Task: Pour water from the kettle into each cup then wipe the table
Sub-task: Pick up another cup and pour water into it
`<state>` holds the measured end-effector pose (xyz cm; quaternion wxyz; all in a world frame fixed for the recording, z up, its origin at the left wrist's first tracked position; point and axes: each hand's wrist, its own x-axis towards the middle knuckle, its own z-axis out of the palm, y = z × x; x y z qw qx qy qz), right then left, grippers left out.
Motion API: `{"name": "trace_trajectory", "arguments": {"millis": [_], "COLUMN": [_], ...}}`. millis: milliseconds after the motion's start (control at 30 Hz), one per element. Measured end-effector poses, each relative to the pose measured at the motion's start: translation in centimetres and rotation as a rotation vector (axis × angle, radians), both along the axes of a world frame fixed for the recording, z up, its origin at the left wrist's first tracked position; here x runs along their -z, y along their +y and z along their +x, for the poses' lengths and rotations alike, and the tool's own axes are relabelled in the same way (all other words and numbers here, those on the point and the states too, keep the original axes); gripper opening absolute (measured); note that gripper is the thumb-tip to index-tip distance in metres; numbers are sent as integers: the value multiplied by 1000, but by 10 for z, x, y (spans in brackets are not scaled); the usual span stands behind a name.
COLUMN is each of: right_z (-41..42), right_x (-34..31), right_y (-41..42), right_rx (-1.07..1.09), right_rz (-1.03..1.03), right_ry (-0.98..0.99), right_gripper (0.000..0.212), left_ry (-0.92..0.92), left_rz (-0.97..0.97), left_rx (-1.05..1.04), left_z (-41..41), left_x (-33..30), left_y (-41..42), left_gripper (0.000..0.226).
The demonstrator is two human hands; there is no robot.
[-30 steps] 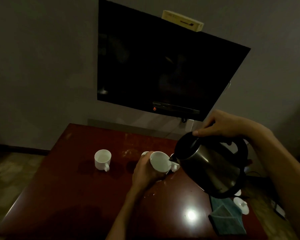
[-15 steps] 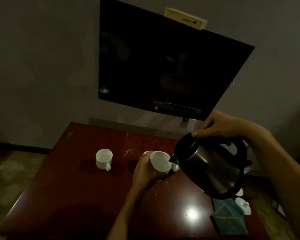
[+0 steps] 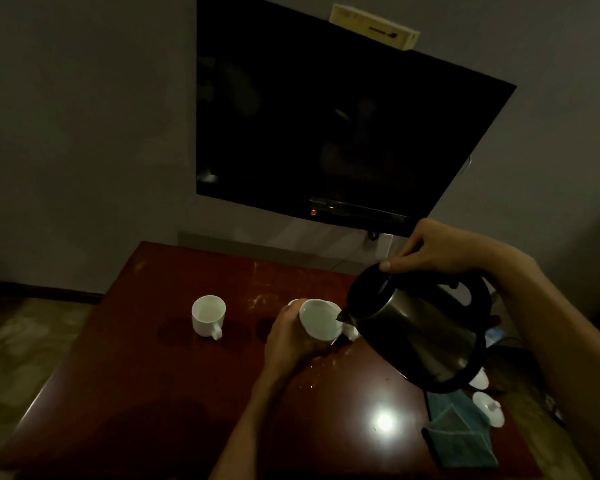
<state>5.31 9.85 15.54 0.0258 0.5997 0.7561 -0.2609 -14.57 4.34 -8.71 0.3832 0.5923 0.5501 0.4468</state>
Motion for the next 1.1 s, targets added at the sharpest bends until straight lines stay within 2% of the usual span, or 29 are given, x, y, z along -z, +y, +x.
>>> {"name": "trace_trajectory", "arguments": {"millis": [100, 300, 367, 467, 500, 733, 833, 967, 1100], "right_z": [-1, 1, 5, 13, 16, 19, 10, -4, -15], "right_x": [1, 9, 12, 28, 36, 121, 157, 202, 241], "right_y": [0, -6, -12, -25, -31, -55, -64, -69, -75], "right_rx": [8, 13, 43, 115, 146, 416, 519, 624, 705], "right_rz": [12, 32, 41, 113, 136, 337, 355, 347, 300], "right_ry": [11, 87, 171, 301, 359, 800, 901, 1004, 1064], "right_gripper": [66, 75, 62, 20, 15, 25, 31, 16, 25], "left_ry": [-8, -11, -10, -34, -39, -102, -115, -100, -37], "left_rz": [-14, -31, -43, -143, -161, -187, -225, -293, -346], "left_rx": [4, -12, -49, -110, -128, -236, -255, -289, -313], "left_z": [0, -4, -6, -9, -10, -22, -26, -30, -37], "left_x": [-1, 7, 8, 4, 5, 19, 31, 51, 69], "left_y": [1, 6, 7, 9, 9, 5, 4, 3, 7], "left_gripper": [76, 73, 73, 72, 73, 69, 70, 77, 75]}}
